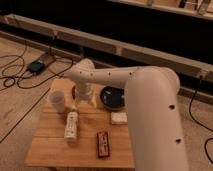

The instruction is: Place the pepper in the ceramic bowl

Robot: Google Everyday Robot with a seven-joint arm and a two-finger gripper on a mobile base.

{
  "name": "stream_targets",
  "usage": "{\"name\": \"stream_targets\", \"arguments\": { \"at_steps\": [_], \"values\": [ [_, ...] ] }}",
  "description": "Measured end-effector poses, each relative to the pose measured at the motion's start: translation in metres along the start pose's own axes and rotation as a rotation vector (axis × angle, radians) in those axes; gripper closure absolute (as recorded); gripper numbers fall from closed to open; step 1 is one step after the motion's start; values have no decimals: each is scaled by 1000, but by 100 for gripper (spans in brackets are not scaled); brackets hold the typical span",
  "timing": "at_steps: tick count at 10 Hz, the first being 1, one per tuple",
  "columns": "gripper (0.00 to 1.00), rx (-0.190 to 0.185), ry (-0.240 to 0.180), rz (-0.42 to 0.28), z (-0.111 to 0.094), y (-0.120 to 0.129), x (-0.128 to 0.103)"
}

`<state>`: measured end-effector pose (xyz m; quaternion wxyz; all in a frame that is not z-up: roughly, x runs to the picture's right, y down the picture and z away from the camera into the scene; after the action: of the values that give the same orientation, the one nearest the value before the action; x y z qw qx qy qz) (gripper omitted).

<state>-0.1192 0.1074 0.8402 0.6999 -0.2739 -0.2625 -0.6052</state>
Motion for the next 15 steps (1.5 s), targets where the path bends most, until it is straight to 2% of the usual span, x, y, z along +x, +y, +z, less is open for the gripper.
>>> {"name": "stream_targets", "arguments": {
  "at_steps": [1, 3, 5, 7, 11, 15],
  "values": [
    [33, 3, -8, -60, 2, -10, 3],
    [33, 25, -24, -128, 2, -28, 14],
    [33, 42, -34, -173, 3, -44, 26],
    [33, 43, -38, -205, 9, -57, 40],
    [33, 29, -40, -228, 30, -71, 68],
    [33, 50, -28, -230, 43, -89, 98]
  ]
}}
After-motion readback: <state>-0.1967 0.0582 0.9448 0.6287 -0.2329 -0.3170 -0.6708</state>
